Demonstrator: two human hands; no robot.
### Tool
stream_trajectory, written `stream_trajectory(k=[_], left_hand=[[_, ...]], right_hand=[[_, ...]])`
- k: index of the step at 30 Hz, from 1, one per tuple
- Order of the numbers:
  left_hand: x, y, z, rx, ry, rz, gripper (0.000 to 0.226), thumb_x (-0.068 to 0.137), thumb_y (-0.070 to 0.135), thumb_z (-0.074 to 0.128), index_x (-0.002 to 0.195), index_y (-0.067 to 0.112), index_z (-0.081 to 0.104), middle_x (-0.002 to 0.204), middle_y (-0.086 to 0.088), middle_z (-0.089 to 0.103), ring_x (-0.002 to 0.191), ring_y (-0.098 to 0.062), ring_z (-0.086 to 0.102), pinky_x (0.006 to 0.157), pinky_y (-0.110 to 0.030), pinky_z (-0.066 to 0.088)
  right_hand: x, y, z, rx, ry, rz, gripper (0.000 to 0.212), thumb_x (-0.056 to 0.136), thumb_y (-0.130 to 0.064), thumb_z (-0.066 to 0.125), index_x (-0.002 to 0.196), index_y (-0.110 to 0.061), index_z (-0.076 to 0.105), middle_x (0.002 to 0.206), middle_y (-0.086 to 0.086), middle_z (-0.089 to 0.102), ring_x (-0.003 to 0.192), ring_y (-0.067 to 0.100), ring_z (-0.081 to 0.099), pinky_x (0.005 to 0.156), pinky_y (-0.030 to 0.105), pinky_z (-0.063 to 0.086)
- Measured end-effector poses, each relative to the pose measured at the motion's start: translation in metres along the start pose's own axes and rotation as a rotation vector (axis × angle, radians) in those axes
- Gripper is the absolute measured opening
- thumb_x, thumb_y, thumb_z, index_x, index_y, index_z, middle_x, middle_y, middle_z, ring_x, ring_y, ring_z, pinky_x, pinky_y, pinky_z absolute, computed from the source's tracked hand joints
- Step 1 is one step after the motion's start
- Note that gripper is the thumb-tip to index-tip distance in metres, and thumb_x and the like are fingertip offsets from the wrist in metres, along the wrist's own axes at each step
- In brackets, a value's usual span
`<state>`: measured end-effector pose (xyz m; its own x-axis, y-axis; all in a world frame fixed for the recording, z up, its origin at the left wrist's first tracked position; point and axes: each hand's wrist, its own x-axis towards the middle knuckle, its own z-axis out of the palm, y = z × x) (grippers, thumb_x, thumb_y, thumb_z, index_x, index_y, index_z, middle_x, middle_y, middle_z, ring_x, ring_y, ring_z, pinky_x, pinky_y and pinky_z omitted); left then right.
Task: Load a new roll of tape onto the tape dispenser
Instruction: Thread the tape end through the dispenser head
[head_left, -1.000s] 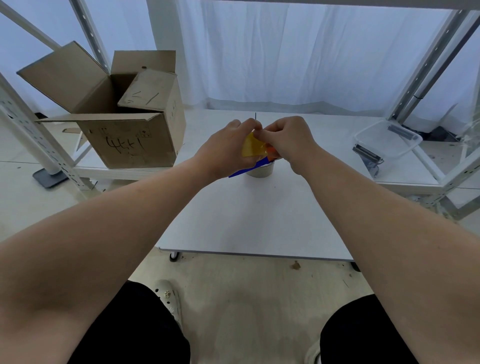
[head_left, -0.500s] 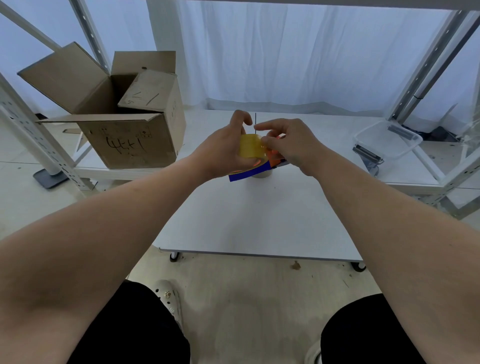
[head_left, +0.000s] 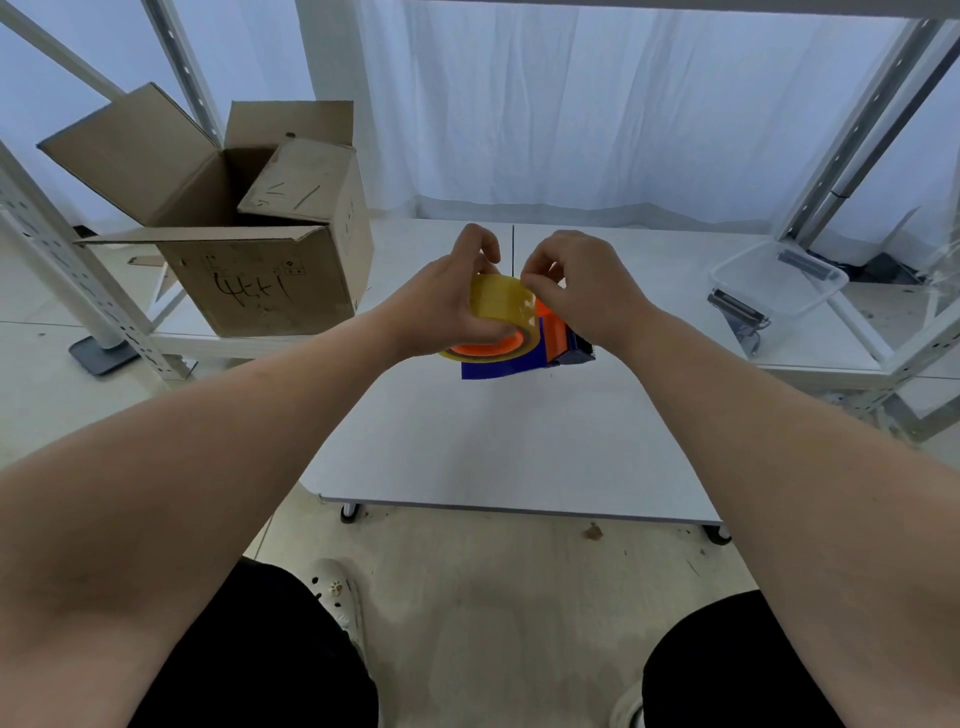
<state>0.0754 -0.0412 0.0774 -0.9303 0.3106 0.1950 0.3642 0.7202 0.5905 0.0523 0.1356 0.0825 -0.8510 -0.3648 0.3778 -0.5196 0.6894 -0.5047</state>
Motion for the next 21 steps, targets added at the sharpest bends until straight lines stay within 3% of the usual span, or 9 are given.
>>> stream_trajectory(k=[5,9,14,18,21], left_hand=[[0.0017,-0.0006,0.0019,-0.033,0.007,-0.023,0.064,0.072,0.029,0.076,0.116,0.022,0.03,0.109,0.001,0.051,0.09,-0.022,0.055,0.062,-0.019,0.046],[0.0046,-0.0019,0.0025,0.007,0.048,-0.067,0.062,0.073,0.033,0.074,0.117,0.021,0.032,0.107,0.001,0.051,0.088,-0.021,0.057,0.062,-0.022,0.049],[0.0055,-0.0037,-0.0017,0.036,0.094,-0.083,0.064,0.075,0.035,0.074,0.121,0.016,0.033,0.105,0.001,0.049,0.089,-0.022,0.056,0.067,-0.028,0.048],[0.0054,-0.0015,-0.0012,0.037,0.094,-0.088,0.064,0.074,0.034,0.074,0.121,0.018,0.033,0.105,0.002,0.048,0.091,-0.022,0.055,0.068,-0.028,0.047],[0.0052,-0.0013,-0.0028,0.037,0.104,-0.1,0.064,0.074,0.034,0.074,0.12,0.017,0.033,0.104,0.002,0.049,0.09,-0.022,0.055,0.067,-0.028,0.047]], right_hand=[[-0.0015,-0.0012,0.0046,-0.059,-0.037,0.002,0.016,0.095,-0.014,0.046,0.095,-0.006,0.06,0.097,0.006,0.059,0.085,0.015,0.053,0.069,0.017,0.04],[-0.0025,-0.0036,-0.0005,0.236,-0.09,0.217,0.019,0.092,-0.022,0.057,0.099,-0.007,0.066,0.093,0.002,0.064,0.088,0.021,0.064,0.073,0.038,0.059],[-0.0039,-0.0067,-0.0003,0.356,-0.156,0.265,0.022,0.082,-0.024,0.072,0.096,-0.007,0.07,0.091,0.003,0.068,0.089,0.021,0.069,0.072,0.037,0.061],[-0.0026,-0.0041,0.0002,0.358,-0.113,0.283,0.014,0.082,-0.017,0.072,0.09,-0.006,0.07,0.092,0.008,0.07,0.089,0.025,0.069,0.074,0.043,0.061],[-0.0026,-0.0057,0.0012,0.283,-0.078,0.24,0.009,0.084,-0.013,0.068,0.088,-0.007,0.072,0.094,0.009,0.071,0.091,0.022,0.067,0.079,0.04,0.059]])
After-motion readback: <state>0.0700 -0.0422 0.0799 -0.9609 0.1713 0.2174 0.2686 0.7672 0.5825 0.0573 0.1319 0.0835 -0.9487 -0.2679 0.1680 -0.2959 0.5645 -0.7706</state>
